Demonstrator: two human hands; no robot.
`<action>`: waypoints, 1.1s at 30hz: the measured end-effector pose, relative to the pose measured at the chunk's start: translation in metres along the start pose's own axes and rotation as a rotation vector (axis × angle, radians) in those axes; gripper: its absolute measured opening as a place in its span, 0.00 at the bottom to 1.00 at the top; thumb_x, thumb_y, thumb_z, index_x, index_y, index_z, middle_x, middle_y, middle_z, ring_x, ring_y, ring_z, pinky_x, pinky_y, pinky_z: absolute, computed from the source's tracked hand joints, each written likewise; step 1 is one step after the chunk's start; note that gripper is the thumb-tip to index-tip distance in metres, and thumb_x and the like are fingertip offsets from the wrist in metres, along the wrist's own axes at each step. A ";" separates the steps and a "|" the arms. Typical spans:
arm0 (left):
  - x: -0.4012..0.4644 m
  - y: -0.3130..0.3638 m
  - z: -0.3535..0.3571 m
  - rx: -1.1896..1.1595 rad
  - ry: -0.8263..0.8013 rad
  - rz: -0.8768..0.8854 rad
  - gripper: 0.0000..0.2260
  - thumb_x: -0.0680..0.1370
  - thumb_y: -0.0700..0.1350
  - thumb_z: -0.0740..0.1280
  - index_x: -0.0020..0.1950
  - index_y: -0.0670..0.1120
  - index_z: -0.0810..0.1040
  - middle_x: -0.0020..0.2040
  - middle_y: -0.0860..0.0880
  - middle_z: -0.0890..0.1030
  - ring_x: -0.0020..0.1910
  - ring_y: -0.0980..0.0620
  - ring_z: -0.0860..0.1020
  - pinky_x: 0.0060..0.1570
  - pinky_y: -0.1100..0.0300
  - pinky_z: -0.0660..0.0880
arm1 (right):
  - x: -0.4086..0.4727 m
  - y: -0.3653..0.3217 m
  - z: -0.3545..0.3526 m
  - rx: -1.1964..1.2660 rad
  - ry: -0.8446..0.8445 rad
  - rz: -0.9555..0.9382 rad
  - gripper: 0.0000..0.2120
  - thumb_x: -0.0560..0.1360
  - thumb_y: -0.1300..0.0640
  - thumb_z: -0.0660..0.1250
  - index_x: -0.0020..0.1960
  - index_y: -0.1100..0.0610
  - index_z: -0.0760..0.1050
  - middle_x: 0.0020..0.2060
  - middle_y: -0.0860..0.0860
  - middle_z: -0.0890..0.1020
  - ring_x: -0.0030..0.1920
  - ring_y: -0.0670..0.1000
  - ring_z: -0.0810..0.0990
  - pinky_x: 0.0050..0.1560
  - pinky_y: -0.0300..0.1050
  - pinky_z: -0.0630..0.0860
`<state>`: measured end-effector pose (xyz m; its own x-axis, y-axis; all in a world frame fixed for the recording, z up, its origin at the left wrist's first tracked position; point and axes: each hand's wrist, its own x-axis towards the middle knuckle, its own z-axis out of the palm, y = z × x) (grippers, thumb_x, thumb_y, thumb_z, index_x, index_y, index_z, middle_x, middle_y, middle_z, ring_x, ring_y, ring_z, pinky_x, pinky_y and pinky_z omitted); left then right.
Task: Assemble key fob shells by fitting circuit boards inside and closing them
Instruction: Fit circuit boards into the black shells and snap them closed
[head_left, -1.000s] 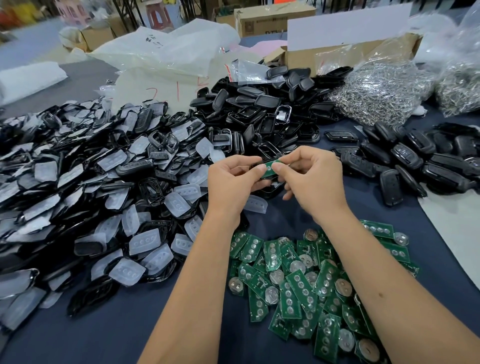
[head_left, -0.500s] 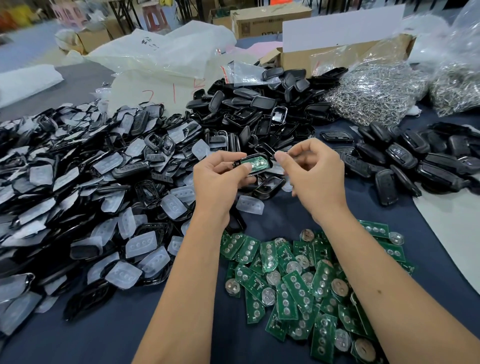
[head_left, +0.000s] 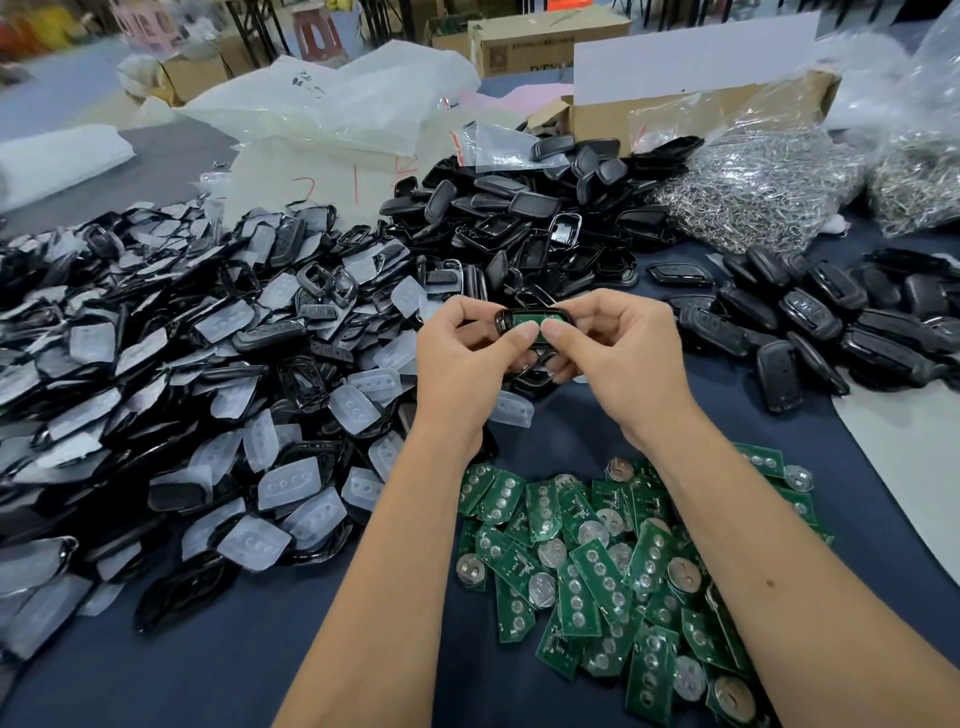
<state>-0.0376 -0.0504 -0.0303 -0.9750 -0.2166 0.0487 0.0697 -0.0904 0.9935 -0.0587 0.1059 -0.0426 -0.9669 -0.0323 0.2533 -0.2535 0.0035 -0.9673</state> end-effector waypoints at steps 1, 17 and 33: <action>0.001 0.000 -0.001 -0.009 0.001 0.000 0.10 0.76 0.35 0.76 0.49 0.41 0.76 0.36 0.47 0.85 0.32 0.51 0.82 0.38 0.62 0.79 | 0.000 -0.002 0.001 -0.016 -0.005 -0.011 0.02 0.76 0.61 0.76 0.48 0.56 0.84 0.33 0.54 0.85 0.31 0.56 0.85 0.33 0.46 0.82; -0.002 -0.004 -0.005 0.745 -0.209 0.308 0.08 0.74 0.44 0.78 0.52 0.53 0.89 0.41 0.60 0.82 0.45 0.61 0.77 0.48 0.69 0.70 | 0.008 0.007 -0.025 -0.935 -0.143 -0.204 0.19 0.75 0.64 0.75 0.65 0.54 0.83 0.55 0.50 0.79 0.59 0.54 0.74 0.59 0.40 0.65; 0.013 -0.008 0.000 0.585 -0.057 0.424 0.05 0.77 0.39 0.75 0.50 0.47 0.88 0.45 0.55 0.86 0.47 0.58 0.83 0.50 0.62 0.79 | 0.006 -0.003 -0.019 -0.500 -0.095 -0.204 0.06 0.79 0.60 0.72 0.51 0.51 0.86 0.44 0.40 0.85 0.52 0.47 0.81 0.54 0.45 0.76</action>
<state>-0.0509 -0.0521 -0.0371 -0.8995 -0.0656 0.4319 0.3359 0.5284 0.7797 -0.0647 0.1244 -0.0378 -0.8957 -0.1715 0.4104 -0.4410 0.4614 -0.7698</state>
